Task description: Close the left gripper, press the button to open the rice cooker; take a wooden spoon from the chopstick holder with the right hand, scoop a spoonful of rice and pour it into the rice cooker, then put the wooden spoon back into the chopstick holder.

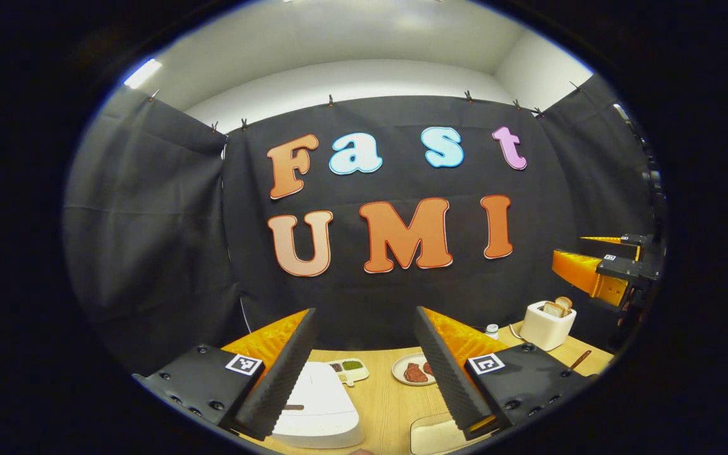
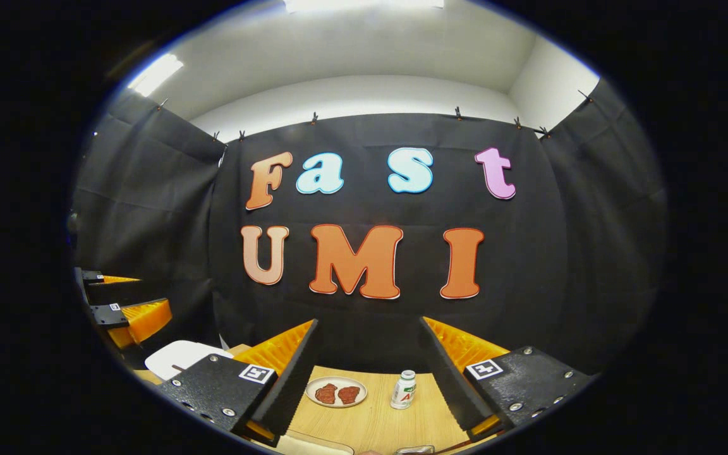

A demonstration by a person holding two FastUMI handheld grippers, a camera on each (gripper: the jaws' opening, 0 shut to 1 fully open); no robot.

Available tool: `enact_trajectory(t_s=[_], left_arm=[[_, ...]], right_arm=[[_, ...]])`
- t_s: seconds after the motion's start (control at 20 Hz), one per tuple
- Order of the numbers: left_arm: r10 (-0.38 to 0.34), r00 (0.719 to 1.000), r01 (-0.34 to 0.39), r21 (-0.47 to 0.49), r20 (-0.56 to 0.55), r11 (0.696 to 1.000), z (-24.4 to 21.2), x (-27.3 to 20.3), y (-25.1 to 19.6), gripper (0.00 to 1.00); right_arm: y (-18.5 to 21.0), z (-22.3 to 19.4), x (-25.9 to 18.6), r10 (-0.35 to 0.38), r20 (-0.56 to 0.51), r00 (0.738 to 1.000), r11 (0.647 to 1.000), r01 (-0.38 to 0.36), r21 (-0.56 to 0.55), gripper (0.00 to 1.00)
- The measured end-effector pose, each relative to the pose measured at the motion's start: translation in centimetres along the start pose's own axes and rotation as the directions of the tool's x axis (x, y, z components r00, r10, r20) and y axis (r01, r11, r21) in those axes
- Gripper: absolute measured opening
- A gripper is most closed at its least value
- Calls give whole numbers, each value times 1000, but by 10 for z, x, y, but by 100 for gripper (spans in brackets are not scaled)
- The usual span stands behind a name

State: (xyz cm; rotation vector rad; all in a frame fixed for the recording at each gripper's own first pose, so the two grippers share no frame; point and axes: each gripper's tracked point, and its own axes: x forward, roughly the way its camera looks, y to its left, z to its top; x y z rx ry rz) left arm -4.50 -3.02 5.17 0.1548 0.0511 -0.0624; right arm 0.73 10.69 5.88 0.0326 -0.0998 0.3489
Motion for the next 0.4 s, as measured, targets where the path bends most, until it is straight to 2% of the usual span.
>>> enact_trajectory(t_s=[0.4], left_arm=[[-8,1000,7,-36,-3,999,2,5,7,100]], right_arm=[[11,-10,0,14,-28,1000,1000,-14,-9,95]])
